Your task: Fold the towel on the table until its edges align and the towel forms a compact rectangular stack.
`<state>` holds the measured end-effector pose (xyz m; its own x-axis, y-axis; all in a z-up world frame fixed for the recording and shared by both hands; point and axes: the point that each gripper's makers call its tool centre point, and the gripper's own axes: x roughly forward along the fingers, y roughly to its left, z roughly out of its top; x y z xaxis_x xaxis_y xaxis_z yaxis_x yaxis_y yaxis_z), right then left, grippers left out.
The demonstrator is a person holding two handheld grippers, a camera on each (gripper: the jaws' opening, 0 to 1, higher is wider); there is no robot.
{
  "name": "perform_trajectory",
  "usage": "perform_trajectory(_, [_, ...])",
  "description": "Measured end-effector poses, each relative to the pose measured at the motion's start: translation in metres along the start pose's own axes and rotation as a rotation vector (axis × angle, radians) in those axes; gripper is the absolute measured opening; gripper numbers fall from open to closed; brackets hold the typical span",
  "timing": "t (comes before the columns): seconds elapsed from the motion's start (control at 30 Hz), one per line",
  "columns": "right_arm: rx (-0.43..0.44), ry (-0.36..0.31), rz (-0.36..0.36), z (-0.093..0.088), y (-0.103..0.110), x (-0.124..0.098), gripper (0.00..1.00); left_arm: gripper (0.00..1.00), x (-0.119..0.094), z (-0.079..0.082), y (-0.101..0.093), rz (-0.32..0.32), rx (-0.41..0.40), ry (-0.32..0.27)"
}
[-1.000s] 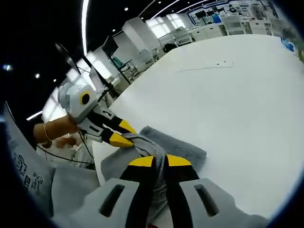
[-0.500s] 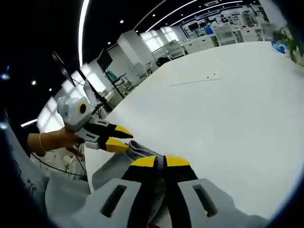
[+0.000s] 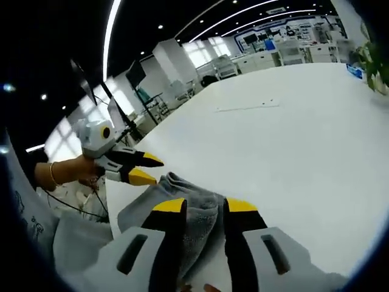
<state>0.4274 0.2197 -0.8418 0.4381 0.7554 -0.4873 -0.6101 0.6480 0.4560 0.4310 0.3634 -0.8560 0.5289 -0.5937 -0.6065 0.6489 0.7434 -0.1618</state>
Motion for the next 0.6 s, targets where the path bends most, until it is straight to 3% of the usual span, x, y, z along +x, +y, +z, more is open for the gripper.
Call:
perform_trajectory(0.43, [0.042,0.036,-0.036,-0.028,-0.01,0.006,0.21,0.32,0.009,-0.033,0.009,0.035,-0.127,0.04])
perform_trajectory(0.6, [0.052,0.063,-0.032,-0.037,-0.012,0.013,0.14,0.23,0.014,-0.035,0.002,0.008,-0.166,0.044])
